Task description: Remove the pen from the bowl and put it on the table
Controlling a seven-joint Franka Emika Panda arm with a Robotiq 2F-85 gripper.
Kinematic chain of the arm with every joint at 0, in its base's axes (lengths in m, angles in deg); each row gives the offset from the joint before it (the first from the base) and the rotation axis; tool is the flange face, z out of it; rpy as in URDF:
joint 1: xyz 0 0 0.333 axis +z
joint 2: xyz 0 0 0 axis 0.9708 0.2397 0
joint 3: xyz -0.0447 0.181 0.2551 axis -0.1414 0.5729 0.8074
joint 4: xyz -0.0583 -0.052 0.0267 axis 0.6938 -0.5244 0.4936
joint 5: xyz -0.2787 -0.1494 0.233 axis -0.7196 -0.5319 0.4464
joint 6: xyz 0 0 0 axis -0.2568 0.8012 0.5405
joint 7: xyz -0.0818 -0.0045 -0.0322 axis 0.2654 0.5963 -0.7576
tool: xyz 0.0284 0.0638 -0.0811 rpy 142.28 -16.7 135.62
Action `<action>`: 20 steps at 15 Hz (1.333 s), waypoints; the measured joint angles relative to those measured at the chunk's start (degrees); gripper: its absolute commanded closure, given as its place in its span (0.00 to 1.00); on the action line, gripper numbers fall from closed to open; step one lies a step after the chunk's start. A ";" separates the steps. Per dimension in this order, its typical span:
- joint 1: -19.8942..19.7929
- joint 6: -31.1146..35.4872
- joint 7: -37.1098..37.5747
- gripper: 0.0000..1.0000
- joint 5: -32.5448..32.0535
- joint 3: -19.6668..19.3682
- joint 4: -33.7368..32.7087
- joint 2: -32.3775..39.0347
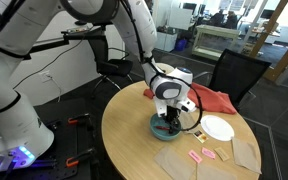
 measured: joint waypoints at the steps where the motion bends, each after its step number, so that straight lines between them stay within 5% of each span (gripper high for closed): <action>1: 0.00 0.00 0.01 0.57 0.00 -0.05 -0.27 0.26; 7: 0.00 0.12 0.06 0.99 0.00 -0.38 -0.76 0.71; 14: 3.19 2.75 5.62 0.96 -0.05 -2.95 1.80 -1.73; 20: 13.45 11.73 14.57 0.96 -3.21 -9.63 11.40 -9.05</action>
